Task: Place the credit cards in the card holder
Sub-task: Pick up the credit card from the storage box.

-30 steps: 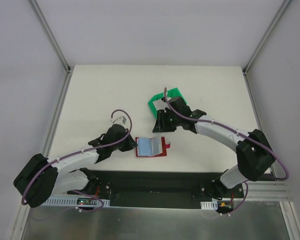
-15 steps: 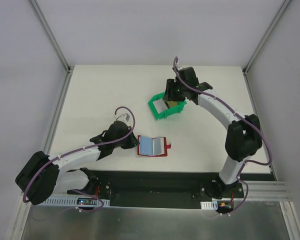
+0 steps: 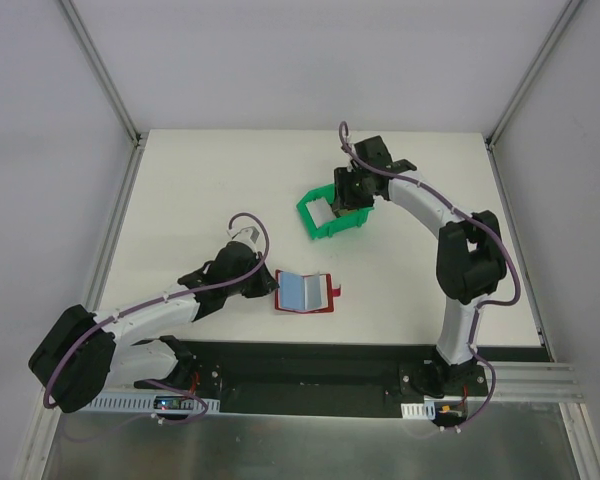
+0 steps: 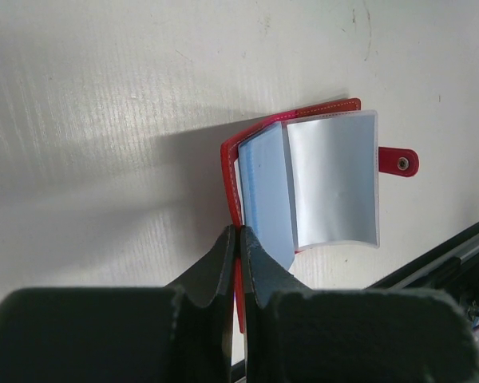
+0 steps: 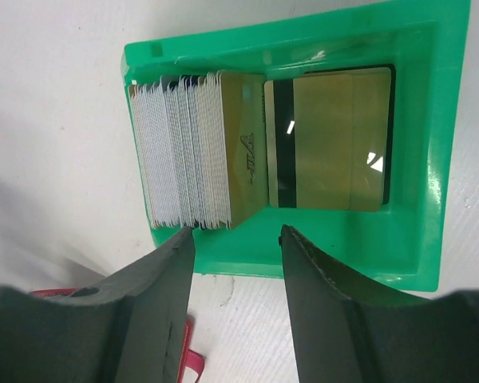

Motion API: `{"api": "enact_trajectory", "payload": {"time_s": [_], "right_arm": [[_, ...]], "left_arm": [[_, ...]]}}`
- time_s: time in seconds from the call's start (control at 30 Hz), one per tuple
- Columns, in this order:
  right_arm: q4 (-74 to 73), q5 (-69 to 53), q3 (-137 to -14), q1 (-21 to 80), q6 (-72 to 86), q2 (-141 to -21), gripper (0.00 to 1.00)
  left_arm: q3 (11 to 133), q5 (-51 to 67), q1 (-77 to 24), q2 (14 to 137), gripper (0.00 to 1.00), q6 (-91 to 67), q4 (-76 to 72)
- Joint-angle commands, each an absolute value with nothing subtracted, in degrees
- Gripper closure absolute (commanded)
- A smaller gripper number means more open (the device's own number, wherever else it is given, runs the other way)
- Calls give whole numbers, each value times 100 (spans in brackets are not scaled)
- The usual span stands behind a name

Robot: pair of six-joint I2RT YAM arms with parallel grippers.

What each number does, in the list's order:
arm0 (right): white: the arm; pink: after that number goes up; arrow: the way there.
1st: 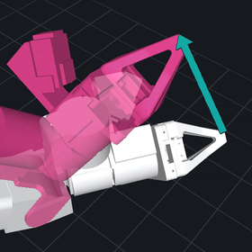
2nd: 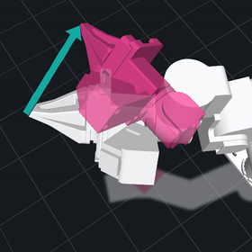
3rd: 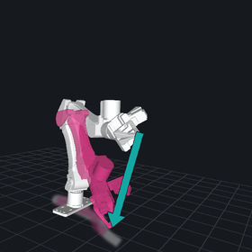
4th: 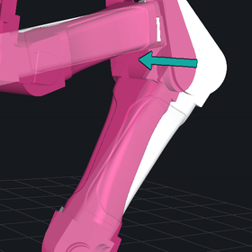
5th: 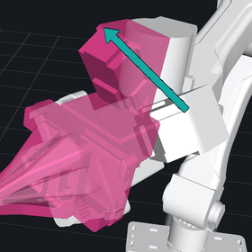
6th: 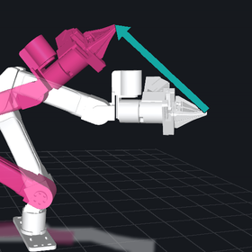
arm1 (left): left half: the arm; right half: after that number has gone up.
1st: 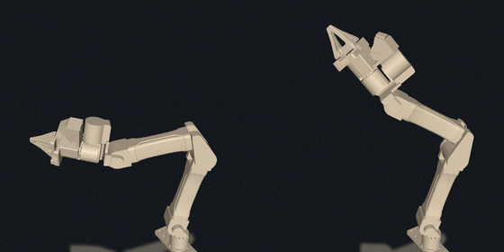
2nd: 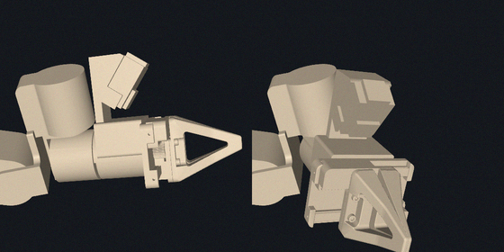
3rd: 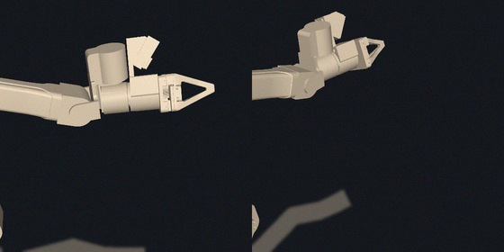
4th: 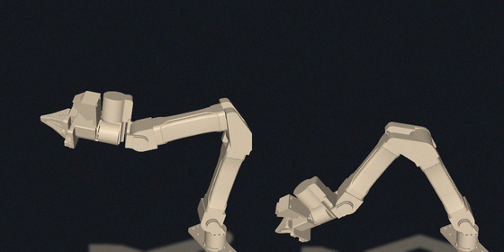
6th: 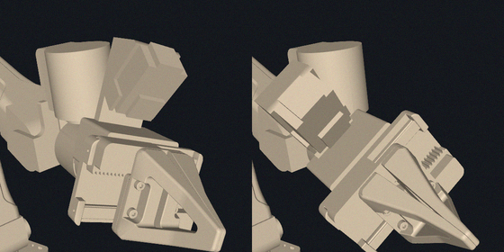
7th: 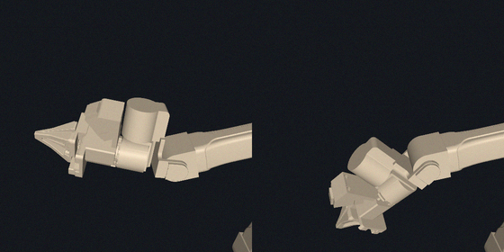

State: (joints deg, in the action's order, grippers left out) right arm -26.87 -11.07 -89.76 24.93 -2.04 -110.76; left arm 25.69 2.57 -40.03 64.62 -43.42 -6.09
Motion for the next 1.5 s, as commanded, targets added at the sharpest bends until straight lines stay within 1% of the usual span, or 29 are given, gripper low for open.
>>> {"api": "enact_trajectory", "payload": {"time_s": [0.0,0.47,0.7,0.87,0.97,1.2,1.47], "right_arm": [[-2936,-1178,-9044,2478,-527,-11039,50],[-2839,-1169,-8499,2487,-624,-10661,50],[-2821,-1169,-8921,2478,-370,-10784,46],[-2760,-765,-8693,2444,-308,-10582,45],[-2707,-809,-8587,2347,-334,-10582,45],[-2690,-861,-8674,2092,-711,-10775,45],[-2716,-957,-8903,1986,-1519,-11047,45]], "left_arm": [[2637,281,-3973,6337,100,-4210,-536],[2558,211,-3973,6214,100,-4245,-519],[2584,132,-3973,6240,100,-4175,-483],[2601,132,-3955,6240,100,-4157,-475],[2619,176,-3938,6275,100,-4131,-475],[2619,220,-3920,6284,100,-4131,-483],[2601,193,-3920,6293,100,-4140,-475]]}}
